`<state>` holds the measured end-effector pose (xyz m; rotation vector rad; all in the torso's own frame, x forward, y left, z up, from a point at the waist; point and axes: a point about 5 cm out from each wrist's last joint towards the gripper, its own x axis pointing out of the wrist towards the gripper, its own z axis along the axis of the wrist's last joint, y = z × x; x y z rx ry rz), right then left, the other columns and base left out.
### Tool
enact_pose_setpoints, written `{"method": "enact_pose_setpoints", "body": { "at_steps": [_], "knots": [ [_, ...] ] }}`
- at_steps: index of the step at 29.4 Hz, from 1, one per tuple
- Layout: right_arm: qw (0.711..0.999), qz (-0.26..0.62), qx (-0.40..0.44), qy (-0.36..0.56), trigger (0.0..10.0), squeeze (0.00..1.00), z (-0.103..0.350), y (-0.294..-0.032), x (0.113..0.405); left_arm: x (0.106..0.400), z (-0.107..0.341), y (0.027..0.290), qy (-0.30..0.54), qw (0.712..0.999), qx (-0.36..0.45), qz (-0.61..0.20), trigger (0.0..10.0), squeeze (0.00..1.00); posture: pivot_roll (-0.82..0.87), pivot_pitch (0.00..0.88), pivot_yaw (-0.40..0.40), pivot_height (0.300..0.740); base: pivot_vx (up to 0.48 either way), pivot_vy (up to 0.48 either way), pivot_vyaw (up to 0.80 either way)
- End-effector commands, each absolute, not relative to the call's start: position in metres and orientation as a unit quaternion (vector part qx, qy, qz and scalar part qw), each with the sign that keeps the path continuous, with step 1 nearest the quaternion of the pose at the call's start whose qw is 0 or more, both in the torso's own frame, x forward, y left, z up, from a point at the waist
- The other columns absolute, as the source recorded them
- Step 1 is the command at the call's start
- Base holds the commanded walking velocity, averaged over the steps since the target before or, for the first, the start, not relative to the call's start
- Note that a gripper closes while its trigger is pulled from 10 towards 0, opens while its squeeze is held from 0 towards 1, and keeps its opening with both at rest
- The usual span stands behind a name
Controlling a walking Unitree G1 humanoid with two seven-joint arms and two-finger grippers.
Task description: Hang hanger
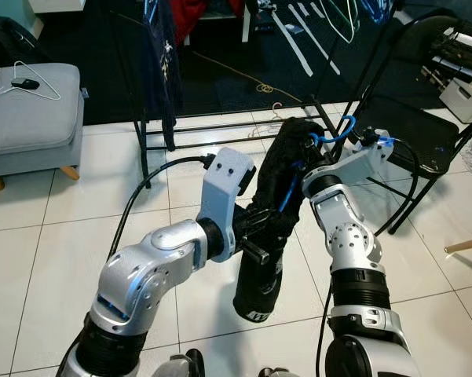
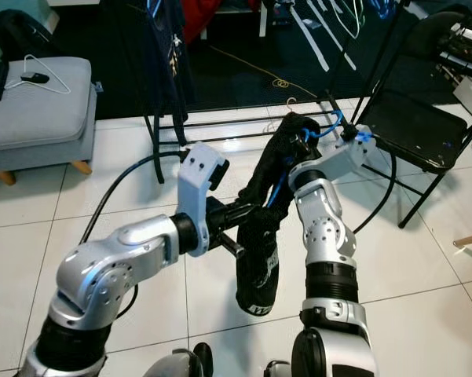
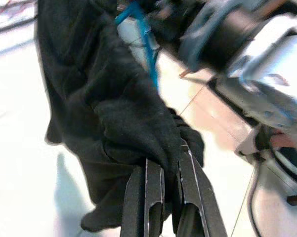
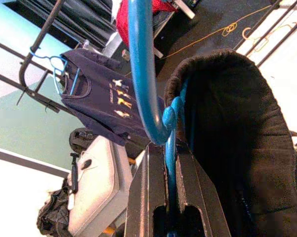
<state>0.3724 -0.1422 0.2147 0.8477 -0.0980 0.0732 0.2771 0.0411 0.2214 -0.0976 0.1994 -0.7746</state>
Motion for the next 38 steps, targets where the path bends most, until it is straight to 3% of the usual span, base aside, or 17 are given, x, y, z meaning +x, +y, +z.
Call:
{"method": "enact_pose_setpoints", "body": {
  "at_steps": [1, 15, 20, 32, 33, 35, 36, 38],
  "knots": [
    [0.91, 0.043, 0.407, -0.064, 10.0, 0.0, 0.221, -0.137, 0.372, 0.285, 0.217, 0.042, 0.117, 0.937, -0.058, -0.323, 10.0, 0.0, -0.01, 0.256, -0.041, 0.74, 0.0, 0.0, 0.0],
    [0.916, 0.064, 0.395, -0.037, 10.0, 0.0, 0.211, -0.128, 0.369, 0.303, 0.24, 0.055, 0.076, 0.947, -0.123, -0.285, 10.0, 0.0, -0.01, 0.248, -0.04, 0.74, 0.0, 0.0, 0.0],
    [0.932, 0.053, 0.359, 0.011, 10.0, 0.0, 0.19, -0.124, 0.367, 0.298, 0.264, 0.047, 0.038, 0.922, -0.193, -0.334, 10.0, 0.0, -0.01, 0.237, -0.04, 0.74, 0.0, 0.0, 0.0],
    [0.941, 0.053, 0.332, 0.046, 10.0, 0.0, 0.176, -0.119, 0.365, 0.282, 0.261, 0.026, 0.07, 0.896, -0.21, -0.385, 10.0, 0.0, -0.01, 0.233, -0.041, 0.74, 0.0, 0.0, 0.0],
    [0.941, 0.054, 0.332, 0.046, 10.0, 0.0, 0.176, -0.119, 0.365, 0.282, 0.26, 0.026, 0.075, 0.895, -0.212, -0.386, 10.0, 0.85, -0.01, 0.233, -0.041, 0.74, 0.0, 0.0, 0.0],
    [0.941, 0.054, 0.331, 0.047, 10.0, 0.0, 0.176, -0.119, 0.365, 0.282, 0.259, 0.025, 0.081, 0.894, -0.213, -0.386, 10.0, 0.85, -0.01, 0.233, -0.041, 0.74, 0.0, 0.0, 0.0],
    [0.941, 0.054, 0.33, 0.048, 10.0, 0.0, 0.176, -0.119, 0.365, 0.281, 0.258, 0.025, 0.087, 0.893, -0.211, -0.388, 10.0, 1.0, 0.0, 0.239, -0.042, 0.74, 0.0, 0.0, 0.0],
    [0.941, 0.053, 0.33, 0.049, 10.0, 0.0, 0.176, -0.119, 0.365, 0.281, 0.257, 0.026, 0.092, 0.894, -0.207, -0.387, 10.0, 1.0, 0.0, 0.239, -0.042, 0.74, 0.0, 0.0, 0.0]
  ]
}}
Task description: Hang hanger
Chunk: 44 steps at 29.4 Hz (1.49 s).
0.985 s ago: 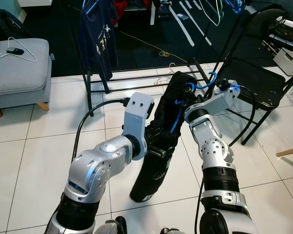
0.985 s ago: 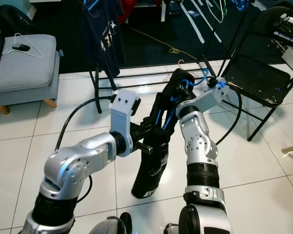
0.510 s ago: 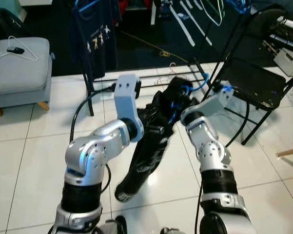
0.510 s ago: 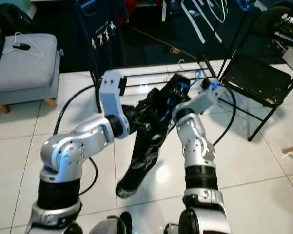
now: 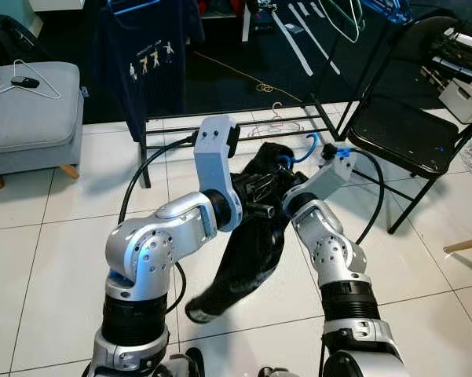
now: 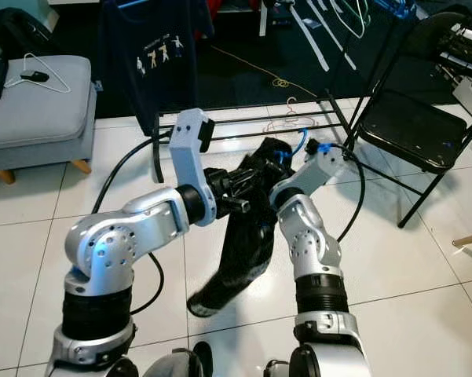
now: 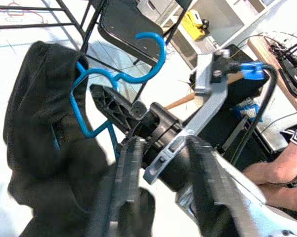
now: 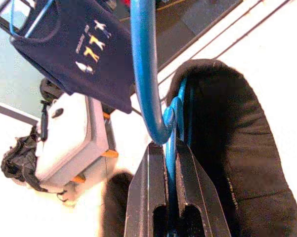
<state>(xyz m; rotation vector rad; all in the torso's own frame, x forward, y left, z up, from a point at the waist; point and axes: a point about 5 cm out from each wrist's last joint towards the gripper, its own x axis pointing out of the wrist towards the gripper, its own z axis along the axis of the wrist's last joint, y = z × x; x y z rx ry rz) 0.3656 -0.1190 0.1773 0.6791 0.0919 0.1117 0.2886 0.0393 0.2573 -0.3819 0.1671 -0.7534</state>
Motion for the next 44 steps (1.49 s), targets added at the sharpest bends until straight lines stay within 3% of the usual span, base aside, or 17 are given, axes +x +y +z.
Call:
{"method": "enact_pose_setpoints", "body": {
  "at_steps": [1, 3, 4, 9, 10, 13, 14, 15, 16, 19, 21, 22, 30, 34, 44],
  "knots": [
    [0.941, 0.053, 0.33, 0.049, 10.0, 0.0, 0.176, -0.119, 0.365, 0.281, 0.257, 0.026, 0.092, 0.894, -0.207, -0.387, 10.0, 1.0, 0.0, 0.239, -0.042, 0.74, 0.0, 0.0, 0.0],
    [0.942, 0.053, 0.328, 0.049, 10.0, 0.0, 0.176, -0.119, 0.365, 0.281, 0.256, 0.026, 0.094, 0.894, -0.202, -0.388, 10.0, 1.0, 0.0, 0.24, -0.041, 0.74, 0.0, 0.0, 0.0],
    [0.942, 0.053, 0.327, 0.049, 10.0, 0.0, 0.176, -0.12, 0.364, 0.282, 0.258, 0.028, 0.089, 0.897, -0.198, -0.386, 10.0, 0.0, 0.0, 0.241, -0.042, 0.74, 0.0, 0.0, 0.0],
    [0.946, 0.057, 0.316, 0.045, 10.0, 0.0, 0.178, -0.121, 0.365, 0.29, 0.263, 0.041, 0.054, 0.914, -0.188, -0.354, 10.0, 0.0, -0.01, 0.244, -0.041, 0.74, 0.0, 0.0, 0.0],
    [0.953, 0.067, 0.293, 0.043, 10.0, 0.0, 0.178, -0.122, 0.365, 0.302, 0.26, 0.058, 0.039, 0.939, -0.166, -0.298, 10.0, 0.0, -0.01, 0.244, -0.041, 0.74, 0.0, 0.0, 0.0],
    [0.959, 0.081, 0.267, 0.048, 10.0, 0.0, 0.178, -0.123, 0.365, 0.312, 0.255, 0.075, 0.032, 0.961, -0.13, -0.244, 10.0, 0.0, -0.01, 0.244, -0.041, 0.74, 0.0, 0.0, 0.0],
    [0.974, 0.143, 0.153, 0.091, 10.0, 0.0, 0.167, -0.118, 0.362, 0.32, 0.244, 0.096, 0.032, 0.98, -0.058, -0.19, 10.0, 0.0, -0.01, 0.242, -0.042, 0.74, 0.0, 0.0, 0.0],
    [0.974, 0.143, 0.153, 0.091, 10.0, 0.0, 0.167, -0.118, 0.362, 0.32, 0.244, 0.096, 0.032, 0.98, -0.058, -0.19, 10.0, 0.0, -0.01, 0.242, -0.042, 0.74, 0.0, 0.0, 0.0],
    [0.975, 0.176, 0.061, 0.124, 10.0, 0.0, 0.156, -0.12, 0.358, 0.324, 0.234, 0.111, 0.038, 0.987, -0.008, -0.158, 10.0, 0.0, -0.01, 0.241, -0.04, 0.74, 0.0, 0.0, 0.0],
    [0.975, 0.18, 0.009, 0.129, 10.0, 0.0, 0.151, -0.125, 0.356, 0.324, 0.224, 0.128, 0.045, 0.992, 0.009, -0.122, 10.0, 0.0, -0.01, 0.239, -0.032, 0.74, 0.0, 0.0, 0.0],
    [0.982, 0.164, -0.067, 0.073, 10.0, 0.0, 0.159, -0.134, 0.355, 0.32, 0.207, 0.159, 0.059, 0.997, -0.014, -0.051, 10.0, 0.0, -0.01, 0.238, -0.037, 0.74, 0.0, 0.0, 0.0],
    [0.986, 0.15, -0.061, 0.05, 10.0, 0.0, 0.166, -0.137, 0.354, 0.317, 0.203, 0.171, 0.062, 0.997, -0.038, -0.022, 10.0, 0.0, -0.02, 0.237, -0.044, 0.74, 0.0, 0.0, 0.0],
    [0.992, 0.113, -0.056, -0.021, 10.0, 0.0, 0.181, -0.147, 0.353, 0.309, 0.192, 0.18, 0.048, 0.998, -0.03, -0.001, 10.0, 0.0, -0.02, 0.234, -0.053, 0.74, 0.0, 0.0, 0.0],
    [0.993, 0.071, -0.067, -0.07, 10.0, 0.0, 0.192, -0.16, 0.345, 0.303, 0.179, 0.17, 0.041, 0.998, -0.047, -0.029, 10.0, 0.0, -0.03, 0.228, -0.055, 0.74, 0.0, 0.0, 0.0],
    [0.996, 0.022, -0.042, -0.075, 10.0, 0.0, 0.185, -0.169, 0.335, 0.299, 0.185, 0.155, -0.015, 0.997, -0.046, -0.056, 10.0, 0.0, -0.03, 0.209, -0.064, 0.74, 0.0, 0.0, 0.0]
  ]
}}
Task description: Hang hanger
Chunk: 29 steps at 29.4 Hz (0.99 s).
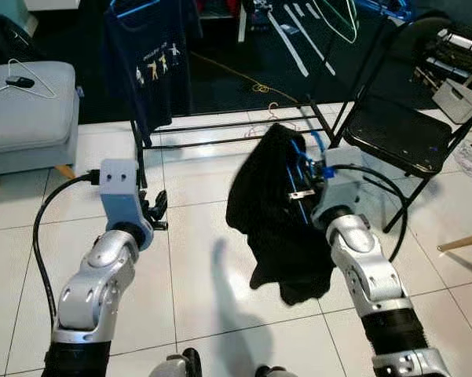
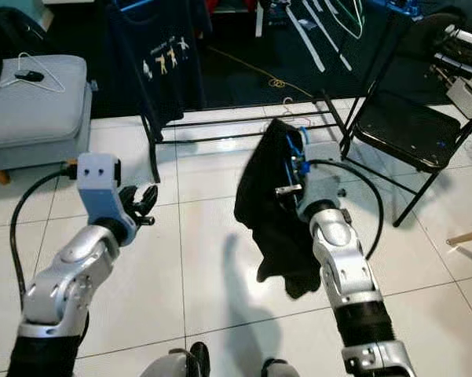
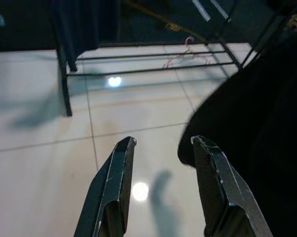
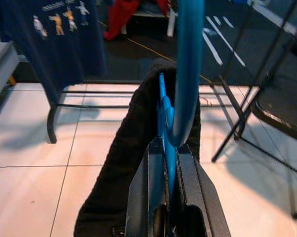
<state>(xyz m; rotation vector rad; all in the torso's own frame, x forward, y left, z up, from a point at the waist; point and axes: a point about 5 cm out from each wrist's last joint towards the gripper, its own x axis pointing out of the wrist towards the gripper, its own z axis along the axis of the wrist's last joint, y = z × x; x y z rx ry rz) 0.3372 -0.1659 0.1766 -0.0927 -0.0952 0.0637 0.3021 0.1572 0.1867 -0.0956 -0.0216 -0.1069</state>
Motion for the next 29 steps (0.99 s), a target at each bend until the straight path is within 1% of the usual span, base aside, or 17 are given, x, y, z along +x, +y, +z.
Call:
{"method": "enact_pose_setpoints", "body": {
  "at_steps": [1, 3, 7, 8, 10, 13, 14, 17, 18, 19, 21, 23, 24, 29],
  "knots": [
    [0.996, 0.021, -0.039, -0.076, 10.0, 0.0, 0.184, -0.169, 0.335, 0.298, 0.186, 0.154, -0.018, 0.997, -0.046, -0.059, 10.0, 0.0, -0.03, 0.209, -0.064, 0.74, 0.0, 0.0, 0.0],
    [0.996, 0.02, -0.035, -0.076, 10.0, 0.0, 0.183, -0.169, 0.334, 0.298, 0.185, 0.154, -0.021, 0.997, -0.044, -0.061, 10.0, 0.0, -0.03, 0.213, -0.068, 0.74, 0.0, 0.0, 0.0],
    [0.997, 0.019, -0.023, -0.076, 10.0, 0.0, 0.182, -0.167, 0.333, 0.294, 0.188, 0.15, -0.035, 0.995, -0.038, -0.081, 10.0, 0.0, -0.03, 0.181, -0.068, 0.74, 0.308, 0.0, 0.0],
    [0.997, 0.021, -0.022, -0.075, 10.0, 0.0, 0.181, -0.165, 0.334, 0.295, 0.187, 0.148, -0.033, 0.995, -0.036, -0.084, 10.0, 0.0, -0.03, 0.2, -0.074, 0.74, 0.36, 0.0, 0.0],
    [0.997, 0.022, -0.02, -0.073, 10.0, 0.0, 0.179, -0.165, 0.334, 0.295, 0.186, 0.148, -0.031, 0.995, -0.034, -0.083, 10.0, 0.0, -0.03, 0.203, -0.076, 0.74, 0.36, 0.0, 0.0],
    [0.997, 0.023, -0.017, -0.073, 10.0, 0.0, 0.179, -0.163, 0.332, 0.294, 0.187, 0.146, -0.038, 0.995, -0.037, -0.087, 10.0, 0.0, -0.03, 0.179, -0.073, 0.74, 0.375, 0.0, 0.0],
    [0.997, 0.024, -0.016, -0.073, 10.0, 0.0, 0.179, -0.162, 0.332, 0.295, 0.187, 0.145, -0.039, 0.994, -0.037, -0.092, 10.0, 0.0, -0.03, 0.197, -0.074, 0.74, 0.401, 0.0, 0.0],
    [0.997, 0.025, -0.015, -0.072, 10.0, 0.0, 0.178, -0.161, 0.333, 0.296, 0.186, 0.144, -0.04, 0.994, -0.036, -0.097, 10.0, 0.0, -0.03, 0.203, -0.075, 0.74, 0.402, 0.0, 0.0],
    [0.997, 0.025, -0.013, -0.073, 10.0, 0.0, 0.178, -0.161, 0.331, 0.295, 0.188, 0.144, -0.044, 0.994, -0.037, -0.098, 10.0, 0.0, -0.03, 0.164, -0.069, 0.74, 0.409, 0.0, 0.0],
    [0.997, 0.025, -0.013, -0.075, 10.0, 0.0, 0.179, -0.161, 0.331, 0.295, 0.188, 0.144, -0.046, 0.993, -0.039, -0.099, 10.0, 0.0, -0.03, 0.163, -0.068, 0.74, 0.412, 0.0, 0.0],
    [0.997, 0.025, -0.012, -0.076, 10.0, 0.0, 0.179, -0.161, 0.331, 0.295, 0.189, 0.144, -0.047, 0.993, -0.041, -0.099, 10.0, 0.0, -0.03, 0.163, -0.068, 0.74, 0.412, 0.0, 0.0],
    [0.997, 0.027, -0.01, -0.078, 10.0, 0.0, 0.18, -0.16, 0.333, 0.298, 0.188, 0.142, -0.042, 0.993, -0.045, -0.1, 10.0, 0.0, -0.03, 0.197, -0.075, 0.74, 0.418, 0.0, 0.0],
    [0.997, 0.027, -0.007, -0.078, 10.0, 0.0, 0.179, -0.16, 0.333, 0.298, 0.187, 0.142, -0.043, 0.993, -0.044, -0.098, 10.0, 0.0, -0.03, 0.167, -0.072, 0.74, 0.42, 0.0, -0.51],
    [0.997, 0.025, 0.0, -0.08, 10.0, 0.0, 0.179, -0.16, 0.333, 0.3, 0.188, 0.143, -0.046, 0.994, -0.044, -0.094, 10.0, 0.0, -0.03, 0.169, -0.075, 0.74, 0.418, 0.0, -0.62]
  ]
}}
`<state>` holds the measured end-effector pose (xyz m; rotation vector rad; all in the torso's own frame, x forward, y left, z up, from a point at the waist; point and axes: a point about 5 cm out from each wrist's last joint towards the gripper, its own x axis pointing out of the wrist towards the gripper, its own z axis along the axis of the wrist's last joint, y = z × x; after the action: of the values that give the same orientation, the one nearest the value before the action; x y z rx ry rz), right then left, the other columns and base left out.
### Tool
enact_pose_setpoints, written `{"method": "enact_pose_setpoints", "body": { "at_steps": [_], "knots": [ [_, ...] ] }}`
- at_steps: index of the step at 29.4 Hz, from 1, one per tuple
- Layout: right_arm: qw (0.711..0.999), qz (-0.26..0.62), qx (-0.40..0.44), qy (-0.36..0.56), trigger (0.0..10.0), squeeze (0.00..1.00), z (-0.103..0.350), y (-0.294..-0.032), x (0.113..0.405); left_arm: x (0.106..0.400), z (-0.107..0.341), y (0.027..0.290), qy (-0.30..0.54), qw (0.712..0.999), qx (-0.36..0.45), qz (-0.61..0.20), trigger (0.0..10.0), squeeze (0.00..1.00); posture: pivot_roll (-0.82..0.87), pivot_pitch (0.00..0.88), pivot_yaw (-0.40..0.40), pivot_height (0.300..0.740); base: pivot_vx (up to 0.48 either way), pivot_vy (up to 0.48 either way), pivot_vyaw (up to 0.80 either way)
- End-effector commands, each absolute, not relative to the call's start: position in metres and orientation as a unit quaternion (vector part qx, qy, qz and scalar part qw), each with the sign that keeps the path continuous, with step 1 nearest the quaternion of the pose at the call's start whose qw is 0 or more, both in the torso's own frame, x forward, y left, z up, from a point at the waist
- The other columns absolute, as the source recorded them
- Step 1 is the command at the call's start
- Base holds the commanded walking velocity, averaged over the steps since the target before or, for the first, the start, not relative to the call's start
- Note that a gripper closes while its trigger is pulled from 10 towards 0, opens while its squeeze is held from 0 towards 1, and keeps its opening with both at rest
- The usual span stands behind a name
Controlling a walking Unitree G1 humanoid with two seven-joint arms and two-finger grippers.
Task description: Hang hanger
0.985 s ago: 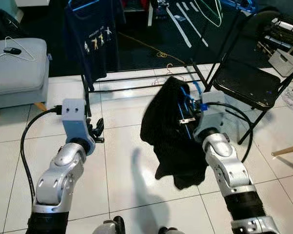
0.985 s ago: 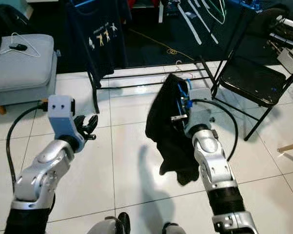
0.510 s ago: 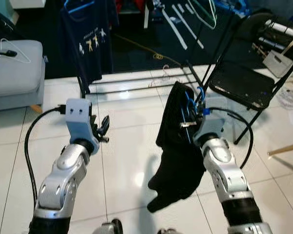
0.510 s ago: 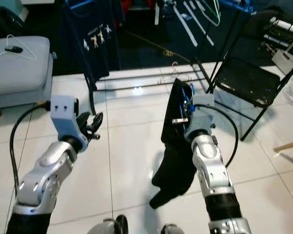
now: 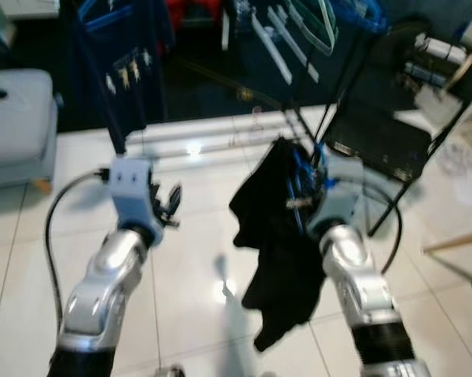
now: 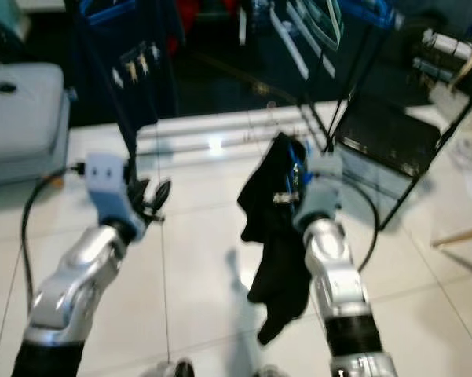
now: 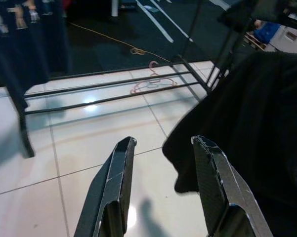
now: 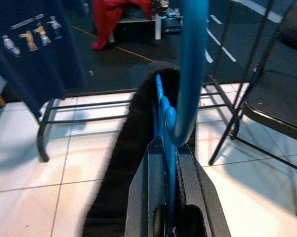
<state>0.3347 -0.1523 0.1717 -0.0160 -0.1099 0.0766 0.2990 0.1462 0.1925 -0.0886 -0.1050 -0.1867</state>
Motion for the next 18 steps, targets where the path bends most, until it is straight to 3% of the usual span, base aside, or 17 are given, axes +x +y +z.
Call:
{"method": "enact_pose_setpoints", "body": {
  "at_steps": [1, 3, 4, 18],
  "knots": [
    [0.996, 0.024, 0.0, -0.081, 10.0, 0.0, 0.1799, -0.1603, 0.3341, 0.3024, 0.1893, 0.1434, -0.046, 0.993, -0.046, -0.094, 10.0, 0.0, -0.03, 0.169, -0.075, 0.74, 0.42, 0.0, -0.8],
    [0.996, 0.024, 0.001, -0.082, 10.0, 0.0, 0.1806, -0.1601, 0.335, 0.3041, 0.1897, 0.1435, -0.046, 0.993, -0.047, -0.094, 10.0, 0.0, -0.03, 0.176, -0.078, 0.74, 0.42, 0.0, -0.8],
    [0.996, 0.023, -0.002, -0.084, 10.0, 0.0, 0.1804, -0.1598, 0.3342, 0.3051, 0.1928, 0.1428, -0.053, 0.993, -0.045, -0.097, 10.0, 0.0, -0.03, 0.137, -0.075, 0.74, 0.416, 0.0, 0.0],
    [0.996, 0.027, -0.003, -0.084, 10.0, 0.0, 0.1778, -0.1575, 0.3345, 0.3078, 0.1955, 0.1429, -0.059, 0.993, -0.044, -0.096, 10.0, 0.0, -0.02, 0.144, -0.081, 0.74, 0.417, 0.0, 0.0]
  ]
}}
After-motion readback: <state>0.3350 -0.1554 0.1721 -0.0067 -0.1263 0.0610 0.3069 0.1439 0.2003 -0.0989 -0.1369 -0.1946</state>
